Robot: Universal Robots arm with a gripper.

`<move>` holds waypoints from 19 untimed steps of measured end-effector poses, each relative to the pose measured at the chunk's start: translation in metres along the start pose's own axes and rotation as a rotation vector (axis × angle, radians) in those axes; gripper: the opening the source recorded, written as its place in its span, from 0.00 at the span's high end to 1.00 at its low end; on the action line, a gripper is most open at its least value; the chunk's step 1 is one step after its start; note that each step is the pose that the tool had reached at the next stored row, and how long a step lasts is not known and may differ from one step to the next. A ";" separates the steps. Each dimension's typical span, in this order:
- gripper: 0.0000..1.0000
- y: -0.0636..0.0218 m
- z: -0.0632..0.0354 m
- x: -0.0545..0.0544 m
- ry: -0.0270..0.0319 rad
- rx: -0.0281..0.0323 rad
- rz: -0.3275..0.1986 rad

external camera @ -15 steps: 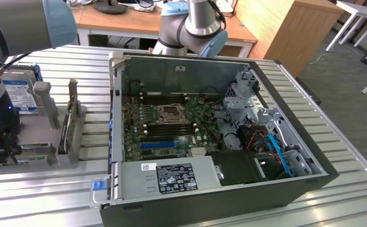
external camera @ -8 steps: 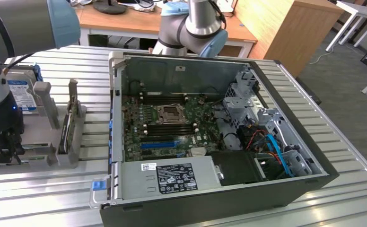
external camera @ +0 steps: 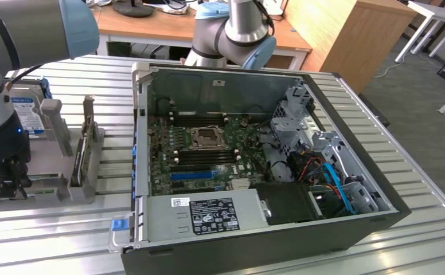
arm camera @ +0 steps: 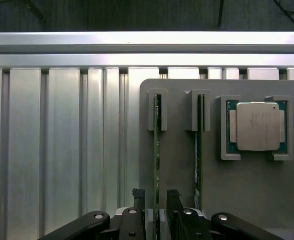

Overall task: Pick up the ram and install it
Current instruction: 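Pick up the ram and move it above insertion slot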

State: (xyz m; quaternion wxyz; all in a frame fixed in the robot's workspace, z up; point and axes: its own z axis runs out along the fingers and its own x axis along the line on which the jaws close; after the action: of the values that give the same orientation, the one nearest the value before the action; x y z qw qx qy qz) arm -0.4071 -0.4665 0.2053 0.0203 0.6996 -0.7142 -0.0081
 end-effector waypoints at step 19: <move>0.69 -0.0001 0.0019 0.000 0.0000 0.0000 0.000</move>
State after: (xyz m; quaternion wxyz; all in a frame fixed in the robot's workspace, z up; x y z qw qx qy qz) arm -0.4070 -0.4665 0.2034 0.0203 0.6996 -0.7142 -0.0081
